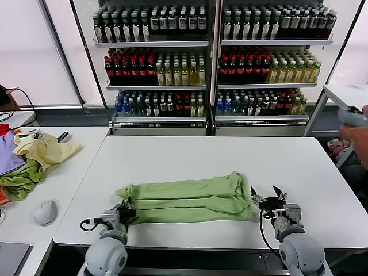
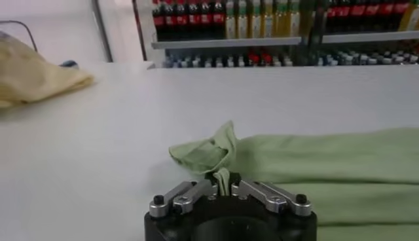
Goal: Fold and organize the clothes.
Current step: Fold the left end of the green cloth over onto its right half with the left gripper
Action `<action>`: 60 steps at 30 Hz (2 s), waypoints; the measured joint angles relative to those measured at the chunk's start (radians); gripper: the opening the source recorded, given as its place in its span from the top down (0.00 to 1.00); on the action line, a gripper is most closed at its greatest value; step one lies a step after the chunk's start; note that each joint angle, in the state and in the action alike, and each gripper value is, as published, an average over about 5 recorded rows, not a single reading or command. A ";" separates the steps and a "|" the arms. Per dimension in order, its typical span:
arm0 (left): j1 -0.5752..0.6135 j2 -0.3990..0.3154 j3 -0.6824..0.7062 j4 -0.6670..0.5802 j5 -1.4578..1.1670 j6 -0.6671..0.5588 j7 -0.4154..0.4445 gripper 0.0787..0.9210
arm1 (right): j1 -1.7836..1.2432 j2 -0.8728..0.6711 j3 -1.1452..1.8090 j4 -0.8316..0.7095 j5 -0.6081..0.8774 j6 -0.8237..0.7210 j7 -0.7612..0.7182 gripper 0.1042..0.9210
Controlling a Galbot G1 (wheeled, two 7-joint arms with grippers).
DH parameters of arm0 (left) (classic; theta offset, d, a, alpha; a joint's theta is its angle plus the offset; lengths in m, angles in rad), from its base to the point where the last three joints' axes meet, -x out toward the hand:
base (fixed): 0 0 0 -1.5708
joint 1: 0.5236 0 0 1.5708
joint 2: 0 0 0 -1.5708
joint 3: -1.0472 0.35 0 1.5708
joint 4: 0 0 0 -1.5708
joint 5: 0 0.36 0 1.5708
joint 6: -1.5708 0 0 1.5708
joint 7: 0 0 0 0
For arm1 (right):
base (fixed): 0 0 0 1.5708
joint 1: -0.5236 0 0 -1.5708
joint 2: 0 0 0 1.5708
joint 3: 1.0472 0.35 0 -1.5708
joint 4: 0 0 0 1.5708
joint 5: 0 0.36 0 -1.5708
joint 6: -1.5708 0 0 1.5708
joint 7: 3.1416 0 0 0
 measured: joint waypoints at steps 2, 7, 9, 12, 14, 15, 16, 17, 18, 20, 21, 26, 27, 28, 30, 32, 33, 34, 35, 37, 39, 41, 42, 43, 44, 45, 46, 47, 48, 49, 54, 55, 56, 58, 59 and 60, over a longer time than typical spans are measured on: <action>-0.003 0.029 -0.029 -0.007 -0.014 0.001 0.011 0.93 | 0.000 -0.002 0.001 0.004 0.001 0.001 0.000 0.12; -0.014 0.101 -0.101 -0.035 -0.062 0.008 0.031 0.93 | -0.001 -0.005 0.001 0.014 0.001 0.002 -0.001 0.12; -0.020 0.122 -0.119 -0.053 -0.093 0.013 0.034 0.93 | -0.003 -0.005 0.002 0.019 0.001 0.002 -0.001 0.12; -0.030 0.140 -0.133 -0.088 -0.149 0.019 0.037 0.93 | -0.006 -0.005 0.003 0.025 0.000 0.002 -0.001 0.12; -0.036 0.143 -0.133 -0.116 -0.185 0.021 0.036 0.93 | -0.008 -0.007 0.005 0.029 -0.001 0.002 -0.001 0.12; -0.039 0.142 -0.131 -0.129 -0.204 0.022 0.036 0.93 | -0.008 -0.008 0.006 0.031 -0.001 0.003 -0.002 0.12; -0.042 0.140 -0.127 -0.142 -0.221 0.023 0.036 0.93 | -0.008 -0.009 0.007 0.033 -0.001 0.003 -0.002 0.12; -0.045 0.136 -0.120 -0.155 -0.239 0.024 0.035 0.93 | -0.008 -0.011 0.008 0.035 -0.001 0.003 -0.003 0.12; -0.048 0.132 -0.113 -0.165 -0.257 0.024 0.034 0.93 | -0.009 -0.012 0.009 0.038 -0.002 0.004 -0.004 0.12; -0.054 0.120 -0.093 -0.181 -0.291 0.025 0.031 0.93 | -0.009 -0.014 0.011 0.042 -0.002 0.005 -0.005 0.12; -0.058 0.113 -0.082 -0.187 -0.307 0.025 0.029 0.93 | -0.009 -0.016 0.011 0.044 -0.002 0.005 -0.006 0.12; -0.078 0.068 -0.010 -0.202 -0.363 0.026 0.018 0.93 | -0.009 -0.020 0.011 0.050 -0.003 0.006 -0.008 0.12; -0.083 0.058 0.006 -0.202 -0.370 0.026 0.016 0.93 | -0.009 -0.021 0.012 0.051 -0.003 0.006 -0.008 0.12; -0.088 0.048 0.022 -0.201 -0.374 0.026 0.014 0.93 | -0.009 -0.021 0.012 0.052 -0.003 0.006 -0.008 0.12; -0.101 0.026 0.056 -0.194 -0.380 0.026 0.010 0.93 | -0.008 -0.021 0.012 0.053 -0.004 0.007 -0.009 0.12; -0.118 0.005 0.090 -0.180 -0.381 0.028 0.005 0.93 | -0.007 -0.021 0.011 0.054 -0.004 0.007 -0.009 0.12; -0.127 -0.006 0.107 -0.171 -0.380 0.029 0.004 0.93 | -0.007 -0.020 0.011 0.055 -0.004 0.007 -0.009 0.12; -0.137 -0.017 0.123 -0.161 -0.377 0.029 0.002 0.93 | -0.007 -0.020 0.011 0.055 -0.005 0.007 -0.009 0.12; -0.146 -0.027 0.140 -0.151 -0.374 0.030 0.000 0.93 | -0.007 -0.020 0.011 0.055 -0.005 0.007 -0.009 0.12; -0.166 -0.049 0.173 -0.128 -0.364 0.030 -0.002 0.93 | -0.007 -0.019 0.011 0.055 -0.005 0.007 -0.009 0.12; -0.185 -0.069 0.206 -0.105 -0.352 0.031 -0.004 0.93 | -0.007 -0.020 0.012 0.056 -0.005 0.007 -0.010 0.12; -0.204 -0.088 0.239 -0.083 -0.338 0.031 -0.006 0.93 | -0.007 -0.020 0.014 0.056 -0.005 0.007 -0.010 0.12; -0.212 -0.097 0.254 -0.073 -0.332 0.031 -0.008 0.93 | -0.007 -0.020 0.015 0.056 -0.005 0.007 -0.010 0.12; -0.220 -0.105 0.270 -0.063 -0.325 0.032 -0.009 0.93 | -0.006 -0.020 0.015 0.056 -0.005 0.007 -0.010 0.12; -0.228 -0.113 0.285 -0.054 -0.320 0.032 -0.011 0.93 | -0.006 -0.020 0.015 0.056 -0.005 0.008 -0.011 0.12; -0.236 -0.120 0.299 -0.045 -0.314 0.032 -0.012 0.93 | -0.005 -0.020 0.015 0.056 -0.005 0.008 -0.011 0.12; -0.243 -0.127 0.313 -0.037 -0.309 0.032 -0.013 0.93 | -0.005 -0.020 0.015 0.056 -0.005 0.008 -0.011 0.12; -0.250 -0.133 0.326 -0.030 -0.304 0.032 -0.014 0.93 | -0.004 -0.019 0.015 0.055 -0.005 0.008 -0.011 0.12; -0.257 -0.140 0.338 -0.023 -0.299 0.032 -0.014 0.93 | -0.003 -0.018 0.015 0.055 -0.005 0.008 -0.011 0.12; -0.263 -0.146 0.351 -0.016 -0.294 0.032 -0.014 0.93 | -0.003 -0.017 0.014 0.054 -0.006 0.009 -0.011 0.12; -0.291 -0.172 0.402 0.023 -0.262 0.031 -0.010 0.84 | 0.002 -0.013 0.010 0.047 -0.008 0.009 -0.011 0.12; -0.296 -0.176 0.409 0.031 -0.255 0.030 -0.009 0.81 | 0.003 -0.013 0.010 0.046 -0.008 0.010 -0.011 0.12; -0.301 -0.179 0.415 0.038 -0.248 0.029 -0.007 0.78 | 0.003 -0.013 0.009 0.045 -0.008 0.010 -0.011 0.12; -0.309 -0.183 0.426 0.048 -0.234 0.024 -0.002 0.70 | 0.005 -0.013 0.009 0.043 -0.008 0.010 -0.011 0.12; -0.312 -0.184 0.431 0.051 -0.227 0.021 0.002 0.67 | 0.005 -0.013 0.009 0.042 -0.008 0.011 -0.011 0.12; -0.314 -0.184 0.437 0.052 -0.222 0.018 0.005 0.63 | 0.005 -0.013 0.009 0.040 -0.008 0.012 -0.011 0.12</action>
